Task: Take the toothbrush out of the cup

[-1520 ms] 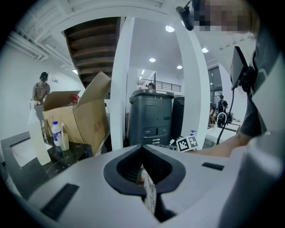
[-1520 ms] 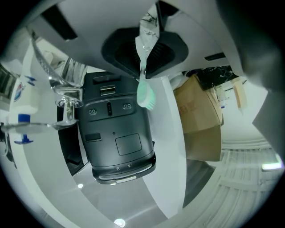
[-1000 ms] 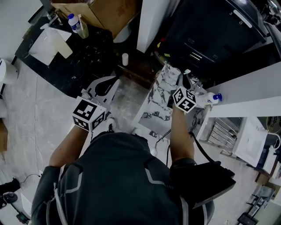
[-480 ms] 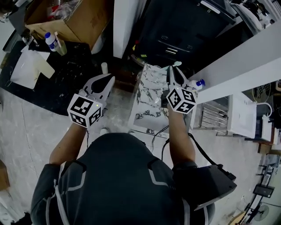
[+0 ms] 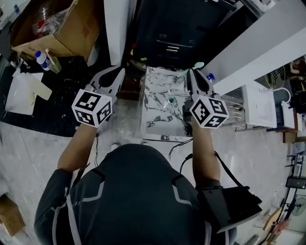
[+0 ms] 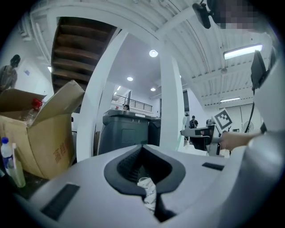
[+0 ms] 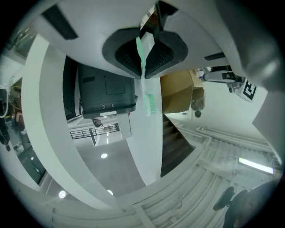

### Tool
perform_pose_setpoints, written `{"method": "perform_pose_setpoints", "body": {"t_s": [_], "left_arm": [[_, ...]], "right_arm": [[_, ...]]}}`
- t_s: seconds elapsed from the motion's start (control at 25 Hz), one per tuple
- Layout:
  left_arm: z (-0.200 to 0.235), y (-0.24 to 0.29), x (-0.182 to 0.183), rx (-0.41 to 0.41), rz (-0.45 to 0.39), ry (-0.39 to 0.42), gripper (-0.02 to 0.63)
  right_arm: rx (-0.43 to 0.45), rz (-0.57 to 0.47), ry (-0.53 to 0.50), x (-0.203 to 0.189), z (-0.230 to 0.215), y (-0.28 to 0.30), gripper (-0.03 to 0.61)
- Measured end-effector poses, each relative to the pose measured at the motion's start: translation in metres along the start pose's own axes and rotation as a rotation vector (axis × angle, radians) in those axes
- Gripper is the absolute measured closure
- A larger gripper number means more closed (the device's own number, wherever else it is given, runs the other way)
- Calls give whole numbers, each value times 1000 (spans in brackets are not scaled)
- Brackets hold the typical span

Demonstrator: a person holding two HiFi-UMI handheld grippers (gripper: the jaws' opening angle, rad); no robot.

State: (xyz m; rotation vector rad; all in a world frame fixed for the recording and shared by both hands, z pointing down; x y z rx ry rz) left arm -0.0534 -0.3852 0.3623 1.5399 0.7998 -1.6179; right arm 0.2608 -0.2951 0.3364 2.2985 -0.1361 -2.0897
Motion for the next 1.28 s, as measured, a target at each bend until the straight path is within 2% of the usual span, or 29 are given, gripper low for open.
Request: {"method": "perform_pose_setpoints", "body": {"t_s": [0.24, 0.52, 1.28], "left_arm": [[-9, 12, 17, -31, -27, 44, 604], [-16, 18, 21, -33, -29, 45, 604], [-26, 21, 20, 24, -14, 51, 604]], "right_arm": [[-30, -13, -25, 9, 0, -19, 529], [-8, -17, -39, 14, 4, -29, 529], [6, -11, -29, 15, -13, -27, 529]]}}
Point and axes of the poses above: the fingertips, and each gripper's own axes: y forward along the fingers, z to its left, x out of its top, the point moved 10 cm from there along -y, backward along the fingers, and after that the axes turned 4 degrees about -x, right-handed, at the moved point
